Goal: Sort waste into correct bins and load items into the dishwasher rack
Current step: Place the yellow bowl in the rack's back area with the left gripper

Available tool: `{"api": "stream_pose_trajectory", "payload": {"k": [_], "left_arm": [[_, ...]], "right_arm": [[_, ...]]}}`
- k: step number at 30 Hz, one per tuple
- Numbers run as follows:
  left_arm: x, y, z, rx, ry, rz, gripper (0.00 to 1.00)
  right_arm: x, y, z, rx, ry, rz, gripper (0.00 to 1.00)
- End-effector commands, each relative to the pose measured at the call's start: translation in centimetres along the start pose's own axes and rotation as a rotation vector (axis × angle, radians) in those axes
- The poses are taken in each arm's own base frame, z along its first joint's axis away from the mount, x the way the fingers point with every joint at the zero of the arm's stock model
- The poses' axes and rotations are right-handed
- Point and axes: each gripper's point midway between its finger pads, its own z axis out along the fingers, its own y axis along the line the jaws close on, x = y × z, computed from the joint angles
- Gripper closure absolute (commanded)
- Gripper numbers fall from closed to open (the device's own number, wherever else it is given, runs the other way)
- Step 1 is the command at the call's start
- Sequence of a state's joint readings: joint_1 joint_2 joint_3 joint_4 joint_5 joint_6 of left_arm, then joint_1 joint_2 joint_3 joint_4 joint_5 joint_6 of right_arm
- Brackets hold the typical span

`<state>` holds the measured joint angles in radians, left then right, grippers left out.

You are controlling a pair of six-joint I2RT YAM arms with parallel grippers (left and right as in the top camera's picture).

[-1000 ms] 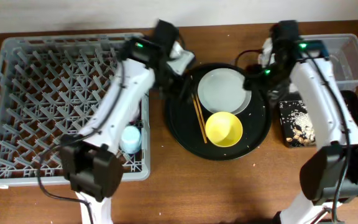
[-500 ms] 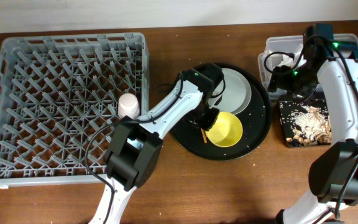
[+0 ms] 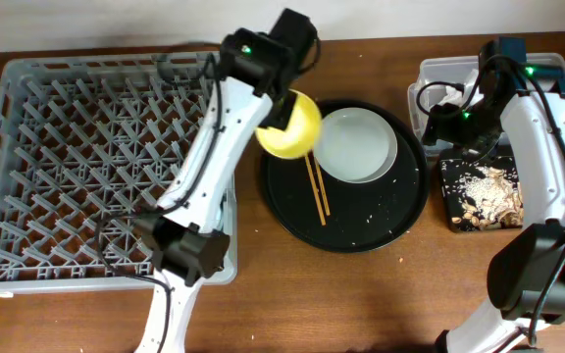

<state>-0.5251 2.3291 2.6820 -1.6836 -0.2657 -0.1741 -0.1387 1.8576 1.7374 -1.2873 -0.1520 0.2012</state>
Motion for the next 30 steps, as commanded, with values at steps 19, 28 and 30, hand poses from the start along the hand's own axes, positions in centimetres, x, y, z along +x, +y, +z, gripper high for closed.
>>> {"api": "stream_pose_trajectory", "payload": {"k": [19,28,30], "left_arm": [[-2.5,22.9,8.8,-0.824,-0.224,-0.583,0.99],[-0.6,24.8,8.4,-1.207,-0.114,-0.377,0.99],[-0.9,22.0,10.1,-1.071,-0.090,-0.342,0.99]], "right_arm": [[-0.3,0.0,-0.4,0.003,-0.017,-0.014,0.20],[-0.4,-0.4,-0.4,0.029,-0.022,-0.014,0.20],[-0.5,-0.4,-0.4,0.028,-0.025,-0.014,0.20]]}}
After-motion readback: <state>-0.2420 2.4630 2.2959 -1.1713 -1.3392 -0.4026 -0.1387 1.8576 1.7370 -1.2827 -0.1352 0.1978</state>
